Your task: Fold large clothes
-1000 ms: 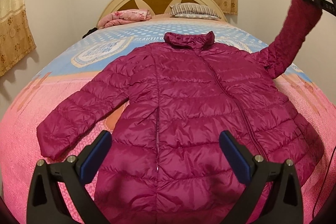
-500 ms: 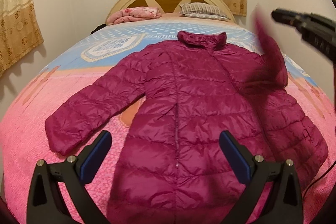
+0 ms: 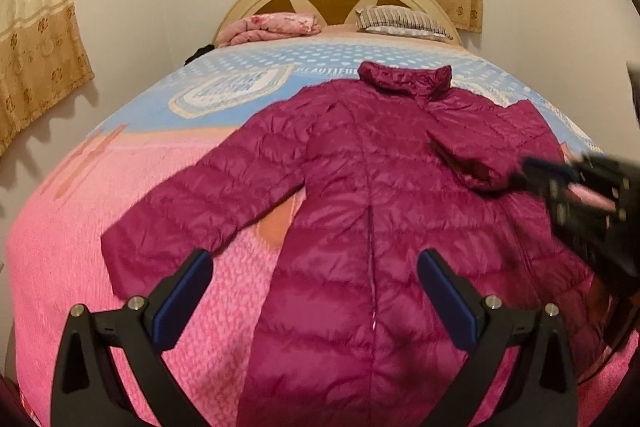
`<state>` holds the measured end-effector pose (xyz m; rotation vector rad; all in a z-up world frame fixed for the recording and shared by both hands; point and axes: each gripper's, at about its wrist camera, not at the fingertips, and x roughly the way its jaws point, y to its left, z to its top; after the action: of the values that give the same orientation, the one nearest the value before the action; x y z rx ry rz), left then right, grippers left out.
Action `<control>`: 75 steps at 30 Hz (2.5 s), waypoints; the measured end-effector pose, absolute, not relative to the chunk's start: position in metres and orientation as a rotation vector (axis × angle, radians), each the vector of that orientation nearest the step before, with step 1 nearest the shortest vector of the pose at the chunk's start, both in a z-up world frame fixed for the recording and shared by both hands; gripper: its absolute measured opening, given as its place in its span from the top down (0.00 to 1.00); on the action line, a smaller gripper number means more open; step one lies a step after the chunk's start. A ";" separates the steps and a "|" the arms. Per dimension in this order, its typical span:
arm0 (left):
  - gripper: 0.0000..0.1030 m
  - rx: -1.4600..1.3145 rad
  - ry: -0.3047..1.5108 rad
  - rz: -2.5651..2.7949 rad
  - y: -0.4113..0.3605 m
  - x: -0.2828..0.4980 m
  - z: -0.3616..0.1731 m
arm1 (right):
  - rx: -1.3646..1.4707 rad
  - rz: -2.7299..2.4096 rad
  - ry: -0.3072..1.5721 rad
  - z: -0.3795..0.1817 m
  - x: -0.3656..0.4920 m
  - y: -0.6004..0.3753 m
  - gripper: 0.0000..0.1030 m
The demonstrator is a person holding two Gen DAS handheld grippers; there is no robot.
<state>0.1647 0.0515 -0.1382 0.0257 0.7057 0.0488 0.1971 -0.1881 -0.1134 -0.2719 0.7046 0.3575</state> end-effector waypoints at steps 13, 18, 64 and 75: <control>0.00 0.041 0.736 -0.027 0.014 0.196 -0.133 | -0.277 0.232 0.755 -0.129 0.212 -0.231 0.21; 0.00 0.050 0.764 -0.026 0.017 0.194 -0.142 | -0.387 0.278 0.778 -0.147 0.230 -0.202 0.21; 0.00 0.169 0.678 -0.056 -0.064 0.270 -0.142 | 0.156 0.068 0.881 -0.113 0.252 -0.335 0.64; 0.00 0.225 0.818 0.003 -0.076 0.289 -0.194 | 0.192 -0.010 1.032 -0.181 0.331 -0.355 0.67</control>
<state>0.2889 -0.0756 -0.1939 0.2249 0.8185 0.0030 0.3308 -0.3549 -0.1813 0.1916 1.0321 -0.0101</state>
